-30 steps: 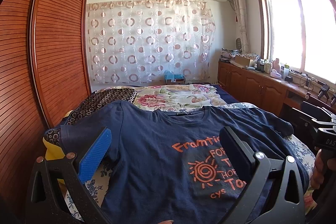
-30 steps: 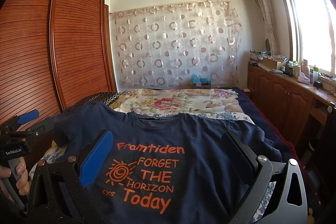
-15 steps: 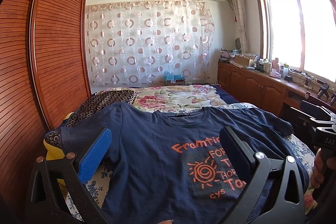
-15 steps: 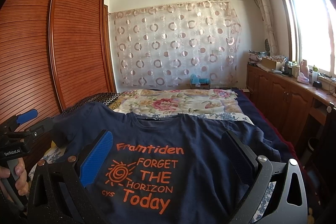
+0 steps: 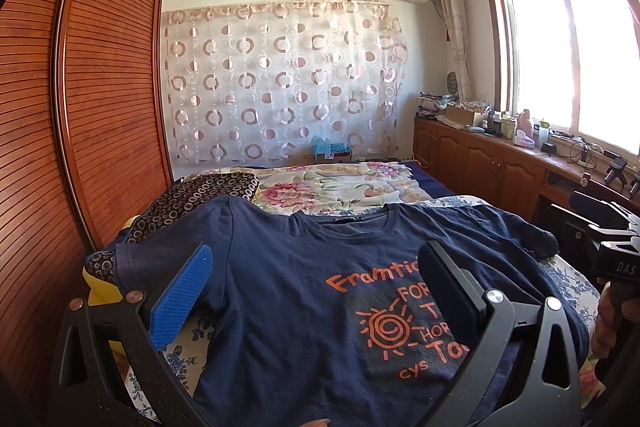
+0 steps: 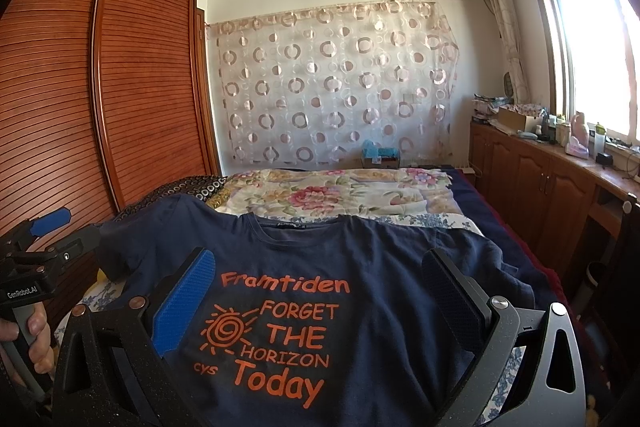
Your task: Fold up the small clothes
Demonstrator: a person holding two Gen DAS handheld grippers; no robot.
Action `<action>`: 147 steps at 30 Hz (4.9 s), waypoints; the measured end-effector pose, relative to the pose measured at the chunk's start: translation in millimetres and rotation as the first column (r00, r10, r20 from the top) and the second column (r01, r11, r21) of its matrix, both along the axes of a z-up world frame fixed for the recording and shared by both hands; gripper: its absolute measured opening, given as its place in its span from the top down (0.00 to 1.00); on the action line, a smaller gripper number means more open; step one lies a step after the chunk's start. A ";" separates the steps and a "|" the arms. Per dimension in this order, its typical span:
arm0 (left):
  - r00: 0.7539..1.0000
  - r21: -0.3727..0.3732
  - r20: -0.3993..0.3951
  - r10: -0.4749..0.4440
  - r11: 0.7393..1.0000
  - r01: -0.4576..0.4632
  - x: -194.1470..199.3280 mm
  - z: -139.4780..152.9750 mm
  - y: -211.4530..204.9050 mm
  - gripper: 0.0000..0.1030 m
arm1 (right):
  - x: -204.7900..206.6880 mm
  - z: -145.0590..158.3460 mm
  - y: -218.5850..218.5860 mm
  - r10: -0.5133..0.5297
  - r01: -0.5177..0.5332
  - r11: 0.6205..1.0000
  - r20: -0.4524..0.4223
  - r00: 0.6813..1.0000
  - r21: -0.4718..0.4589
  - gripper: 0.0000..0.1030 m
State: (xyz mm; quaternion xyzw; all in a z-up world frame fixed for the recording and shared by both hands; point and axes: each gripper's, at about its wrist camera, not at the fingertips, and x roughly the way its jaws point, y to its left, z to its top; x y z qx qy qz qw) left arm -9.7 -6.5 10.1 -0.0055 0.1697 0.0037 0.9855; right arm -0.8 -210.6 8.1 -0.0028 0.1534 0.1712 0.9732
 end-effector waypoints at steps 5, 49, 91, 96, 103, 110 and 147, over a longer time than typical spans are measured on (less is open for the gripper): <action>1.000 0.002 0.001 0.000 1.000 0.000 0.0 -0.5 -1.0 0.00 | 0.4 0.0 -0.1 0.000 0.000 1.000 0.001 1.000 0.001 0.00; 0.992 0.004 -0.110 0.057 0.998 -0.057 17.7 -35.8 59.9 0.00 | 28.5 -17.7 6.1 0.095 -0.096 0.995 -0.094 0.991 -0.012 0.00; 0.940 -0.182 -0.342 -0.015 0.982 -0.051 73.2 -94.4 179.6 0.92 | 83.5 -27.6 34.7 0.235 -0.251 0.967 -0.235 0.943 -0.040 0.01; 0.963 -0.135 -0.269 -0.028 0.991 -0.009 72.2 -55.9 167.3 0.94 | 84.2 -29.5 33.5 0.236 -0.251 0.967 -0.240 0.941 -0.034 0.01; 0.960 -0.051 -0.257 -0.113 0.993 0.103 101.9 -19.9 125.6 0.94 | 81.4 -29.4 28.2 0.229 -0.239 0.971 -0.234 0.945 -0.017 0.01; 0.935 0.005 -0.298 -0.191 0.980 0.201 133.8 -14.7 74.4 0.94 | 79.3 -29.9 18.3 0.212 -0.218 0.976 -0.234 0.949 0.000 0.01; 0.974 -0.079 -0.223 -0.027 0.997 0.010 28.5 -48.4 140.2 0.23 | 215.6 -11.0 236.6 0.614 -0.659 0.752 -0.336 0.714 -0.027 0.31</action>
